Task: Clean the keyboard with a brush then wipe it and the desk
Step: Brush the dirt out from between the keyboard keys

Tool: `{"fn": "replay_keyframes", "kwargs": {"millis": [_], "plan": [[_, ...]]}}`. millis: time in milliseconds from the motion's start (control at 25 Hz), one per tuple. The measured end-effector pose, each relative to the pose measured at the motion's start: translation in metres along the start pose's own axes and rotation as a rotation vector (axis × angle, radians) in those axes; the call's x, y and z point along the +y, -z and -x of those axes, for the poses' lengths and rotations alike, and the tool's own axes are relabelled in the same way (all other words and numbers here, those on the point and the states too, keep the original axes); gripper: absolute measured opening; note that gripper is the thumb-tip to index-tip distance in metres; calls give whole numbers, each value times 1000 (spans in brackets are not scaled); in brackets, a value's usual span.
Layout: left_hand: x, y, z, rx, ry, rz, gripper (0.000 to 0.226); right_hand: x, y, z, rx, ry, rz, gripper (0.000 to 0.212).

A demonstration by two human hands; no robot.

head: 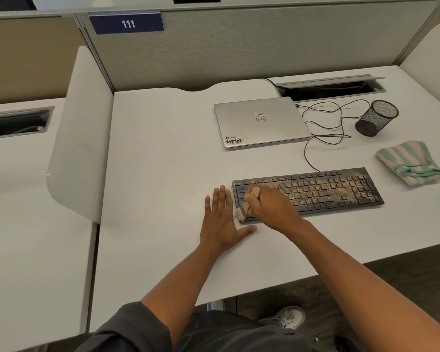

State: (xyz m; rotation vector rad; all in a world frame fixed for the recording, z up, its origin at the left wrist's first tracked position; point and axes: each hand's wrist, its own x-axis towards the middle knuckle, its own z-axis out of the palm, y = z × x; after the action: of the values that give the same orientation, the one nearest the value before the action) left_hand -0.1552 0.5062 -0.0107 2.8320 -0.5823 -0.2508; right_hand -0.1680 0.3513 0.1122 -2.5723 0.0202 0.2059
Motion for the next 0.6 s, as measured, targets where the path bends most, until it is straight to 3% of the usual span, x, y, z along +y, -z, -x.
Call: {"fn": "replay_keyframes", "kwargs": {"millis": [160, 320, 480, 600], "plan": [[0, 0, 0, -3, 2, -1, 129, 7, 8, 3, 88, -91, 193, 32], [0, 1, 1, -4, -2, -1, 131, 7, 5, 9, 31, -69, -175, 23], [2, 1, -1, -10, 2, 7, 130, 11, 5, 11, 178, -161, 2, 27], [2, 2, -1, -18, 5, 21, 132, 15, 5, 7, 206, -165, -188, 21]]}}
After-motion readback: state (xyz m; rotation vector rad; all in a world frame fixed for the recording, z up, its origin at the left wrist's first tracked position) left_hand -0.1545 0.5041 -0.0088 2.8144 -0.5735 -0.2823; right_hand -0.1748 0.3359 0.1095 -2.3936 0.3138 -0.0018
